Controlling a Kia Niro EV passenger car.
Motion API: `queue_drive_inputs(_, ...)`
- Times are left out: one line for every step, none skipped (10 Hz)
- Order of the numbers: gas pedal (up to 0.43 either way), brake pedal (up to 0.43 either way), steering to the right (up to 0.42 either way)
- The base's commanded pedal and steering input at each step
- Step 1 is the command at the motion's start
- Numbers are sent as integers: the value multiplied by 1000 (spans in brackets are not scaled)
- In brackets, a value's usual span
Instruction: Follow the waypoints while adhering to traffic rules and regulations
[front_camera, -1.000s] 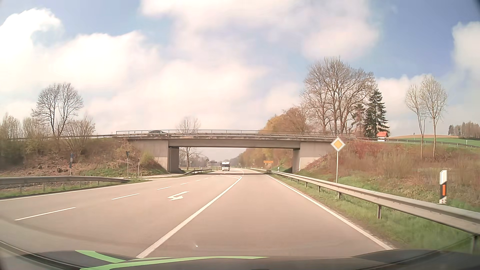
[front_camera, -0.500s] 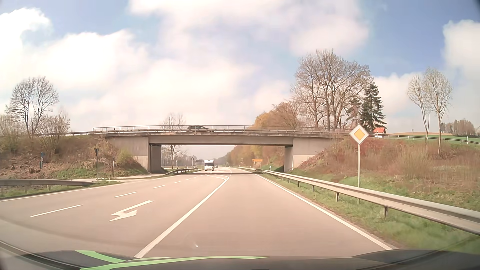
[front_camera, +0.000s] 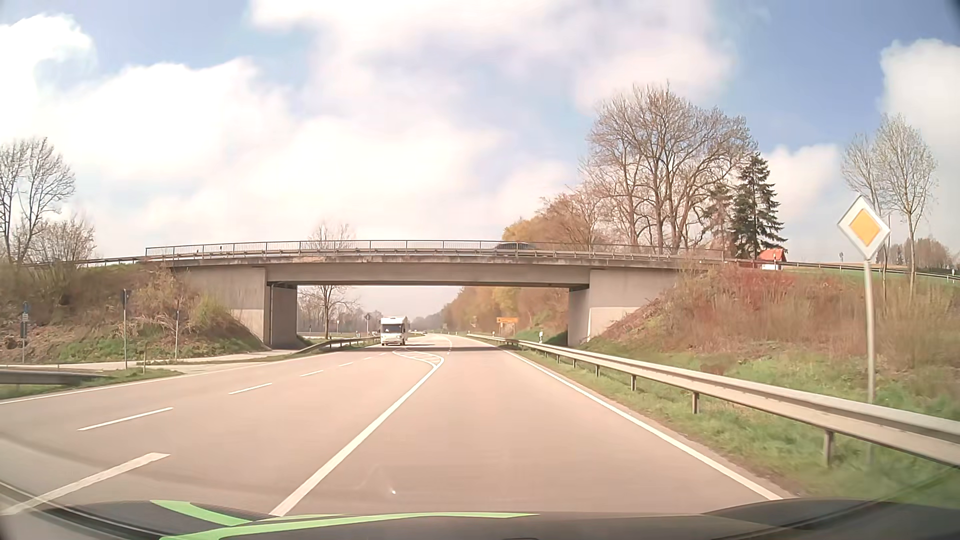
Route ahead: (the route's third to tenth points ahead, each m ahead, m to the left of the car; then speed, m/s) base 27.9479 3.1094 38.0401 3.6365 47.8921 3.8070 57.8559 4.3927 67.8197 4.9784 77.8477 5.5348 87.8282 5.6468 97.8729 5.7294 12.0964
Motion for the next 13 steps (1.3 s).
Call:
queue_drive_inputs(630, 0, 4)
queue_drive_inputs(630, 0, 4)
queue_drive_inputs(630, 0, 4)
queue_drive_inputs(630, 0, 3)
queue_drive_inputs(630, 0, 1)
queue_drive_inputs(630, 0, 0)
queue_drive_inputs(630, 0, -1)
queue_drive_inputs(630, 0, -3)
queue_drive_inputs(630, 0, -5)
queue_drive_inputs(630, 0, -7)
queue_drive_inputs(630, 0, -8)
queue_drive_inputs(630, 0, -8)
queue_drive_inputs(630, 0, -9)
